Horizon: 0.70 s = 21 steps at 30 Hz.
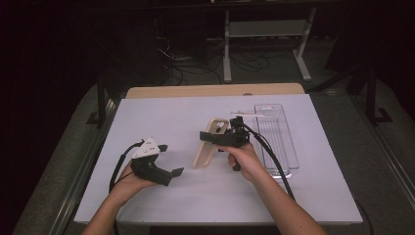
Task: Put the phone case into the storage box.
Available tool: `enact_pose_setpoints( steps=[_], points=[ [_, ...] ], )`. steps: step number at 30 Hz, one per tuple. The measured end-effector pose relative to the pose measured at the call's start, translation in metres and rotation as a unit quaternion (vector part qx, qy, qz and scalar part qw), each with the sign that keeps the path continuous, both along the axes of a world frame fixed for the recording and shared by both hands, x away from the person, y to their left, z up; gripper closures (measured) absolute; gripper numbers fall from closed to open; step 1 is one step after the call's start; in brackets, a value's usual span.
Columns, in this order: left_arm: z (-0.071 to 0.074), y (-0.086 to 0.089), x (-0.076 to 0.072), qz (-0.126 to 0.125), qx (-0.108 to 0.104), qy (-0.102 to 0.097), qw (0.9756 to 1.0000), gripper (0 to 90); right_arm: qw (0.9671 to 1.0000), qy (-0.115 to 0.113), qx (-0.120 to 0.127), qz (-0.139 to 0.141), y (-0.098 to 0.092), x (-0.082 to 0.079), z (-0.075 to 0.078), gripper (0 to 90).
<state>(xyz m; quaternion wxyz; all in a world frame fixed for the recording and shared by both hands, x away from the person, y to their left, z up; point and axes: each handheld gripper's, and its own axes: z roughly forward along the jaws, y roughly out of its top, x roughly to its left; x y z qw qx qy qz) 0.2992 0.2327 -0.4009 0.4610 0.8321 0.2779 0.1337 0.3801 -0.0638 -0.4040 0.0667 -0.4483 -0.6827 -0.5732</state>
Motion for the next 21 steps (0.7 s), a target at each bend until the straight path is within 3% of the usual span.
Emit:
enact_pose_setpoints(
  steps=[5, 10, 13, 21],
  points=[
    [-0.008, 0.01, -0.004, 0.004, 0.007, 0.009, 0.9999, 0.0, 1.0, -0.001, -0.001, 0.0, 0.0, 0.0, 0.001, 8.1],
    [-0.017, 0.017, -0.011, -0.004, 0.013, 0.001, 0.9999, 0.0, 1.0, -0.004, -0.001, -0.001, -0.001, 0.0, 0.001, 8.1],
    [-0.023, 0.019, -0.017, -0.009, 0.026, 0.013, 0.9995, 0.0, 1.0, -0.004, -0.001, -0.001, -0.001, 0.0, 0.002, 8.1],
    [-0.028, 0.022, -0.023, -0.013, 0.008, 0.022, 0.9996, 0.0, 0.9999, -0.011, -0.002, -0.003, -0.001, -0.001, 0.003, 8.3]
  ],
)
